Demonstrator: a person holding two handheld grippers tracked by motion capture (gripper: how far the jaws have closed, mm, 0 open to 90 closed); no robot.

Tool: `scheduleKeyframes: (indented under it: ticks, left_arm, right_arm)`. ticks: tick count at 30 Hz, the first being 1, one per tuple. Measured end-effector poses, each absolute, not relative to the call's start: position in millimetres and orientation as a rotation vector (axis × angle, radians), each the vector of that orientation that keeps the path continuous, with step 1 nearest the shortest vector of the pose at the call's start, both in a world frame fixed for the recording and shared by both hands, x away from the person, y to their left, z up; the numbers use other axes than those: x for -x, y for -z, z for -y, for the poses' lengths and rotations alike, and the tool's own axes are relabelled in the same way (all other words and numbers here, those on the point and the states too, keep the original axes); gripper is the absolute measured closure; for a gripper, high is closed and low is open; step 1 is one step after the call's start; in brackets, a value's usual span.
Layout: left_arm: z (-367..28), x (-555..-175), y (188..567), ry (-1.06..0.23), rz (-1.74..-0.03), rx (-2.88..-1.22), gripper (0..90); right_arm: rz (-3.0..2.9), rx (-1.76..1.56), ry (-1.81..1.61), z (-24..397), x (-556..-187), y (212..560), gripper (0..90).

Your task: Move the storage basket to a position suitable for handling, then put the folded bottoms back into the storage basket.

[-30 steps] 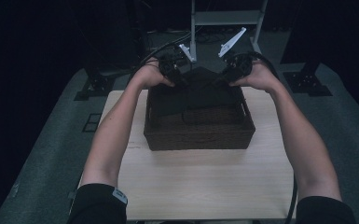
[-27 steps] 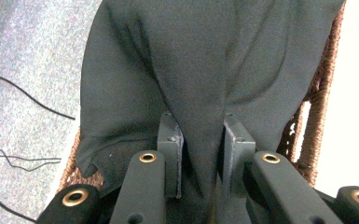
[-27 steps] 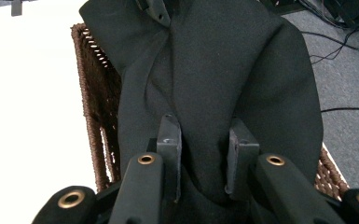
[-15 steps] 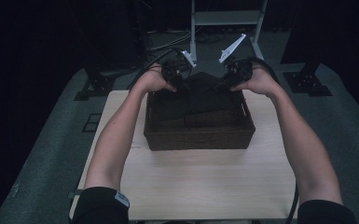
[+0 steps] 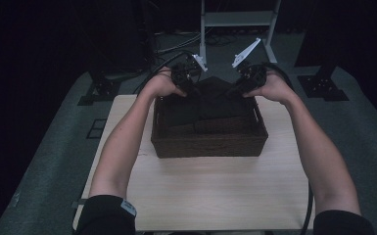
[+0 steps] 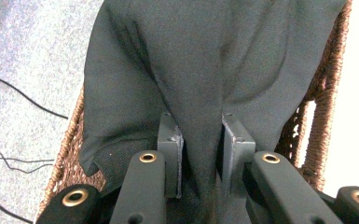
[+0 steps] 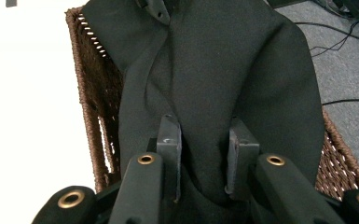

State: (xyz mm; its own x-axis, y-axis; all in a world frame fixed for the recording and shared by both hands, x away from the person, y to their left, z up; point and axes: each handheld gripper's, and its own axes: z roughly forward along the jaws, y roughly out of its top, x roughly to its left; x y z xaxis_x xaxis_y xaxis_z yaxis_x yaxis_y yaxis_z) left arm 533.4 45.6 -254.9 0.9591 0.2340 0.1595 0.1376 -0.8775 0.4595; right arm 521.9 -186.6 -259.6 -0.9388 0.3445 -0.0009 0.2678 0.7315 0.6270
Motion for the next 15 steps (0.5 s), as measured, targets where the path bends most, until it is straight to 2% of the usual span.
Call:
scheduleKeyframes:
  ticks: [15]
  left_arm:
    - [-42.8,-532.0,265.6,-0.294,-0.259,-2.654,74.7]
  right_arm:
    - [-2.821,-0.518,-0.992,189.5,-521.8,274.8,71.0]
